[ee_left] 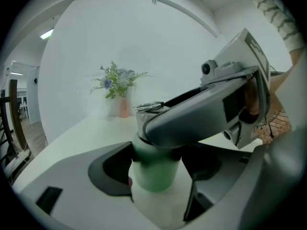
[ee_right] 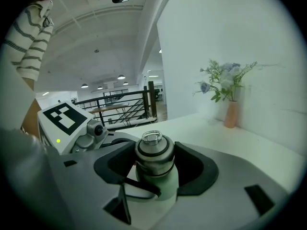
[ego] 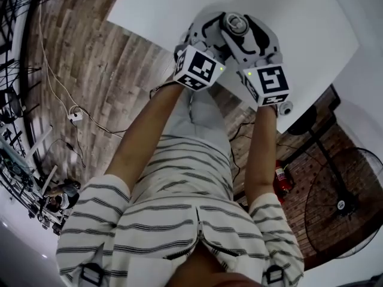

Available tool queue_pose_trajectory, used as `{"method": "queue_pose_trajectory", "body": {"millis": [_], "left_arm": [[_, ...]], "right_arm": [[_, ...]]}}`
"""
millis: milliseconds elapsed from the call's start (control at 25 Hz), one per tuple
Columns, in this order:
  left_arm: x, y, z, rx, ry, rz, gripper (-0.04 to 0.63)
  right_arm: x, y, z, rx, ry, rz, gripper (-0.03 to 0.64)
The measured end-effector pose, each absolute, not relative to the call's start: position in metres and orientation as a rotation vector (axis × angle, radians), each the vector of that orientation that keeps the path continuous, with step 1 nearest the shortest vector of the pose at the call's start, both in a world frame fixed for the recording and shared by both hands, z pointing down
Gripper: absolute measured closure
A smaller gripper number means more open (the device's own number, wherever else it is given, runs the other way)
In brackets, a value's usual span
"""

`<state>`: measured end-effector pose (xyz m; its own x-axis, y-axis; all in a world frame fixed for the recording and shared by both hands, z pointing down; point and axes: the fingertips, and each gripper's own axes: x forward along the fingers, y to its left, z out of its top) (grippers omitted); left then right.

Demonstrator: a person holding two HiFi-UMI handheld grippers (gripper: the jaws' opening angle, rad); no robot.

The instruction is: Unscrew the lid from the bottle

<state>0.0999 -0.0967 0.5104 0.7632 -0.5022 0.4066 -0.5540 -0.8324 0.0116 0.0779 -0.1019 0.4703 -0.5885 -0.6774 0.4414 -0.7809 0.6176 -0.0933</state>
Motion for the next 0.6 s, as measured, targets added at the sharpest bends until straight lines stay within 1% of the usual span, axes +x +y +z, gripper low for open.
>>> {"method": "queue_pose_trajectory", "body": {"millis": [600], "left_arm": [[0.092,-0.096,0.514,2.825,-0.743,0.698,0.275]], "right_arm": [[0.063,-0.097,0.47,0.622,-2.635,0.255,0.35]]}}
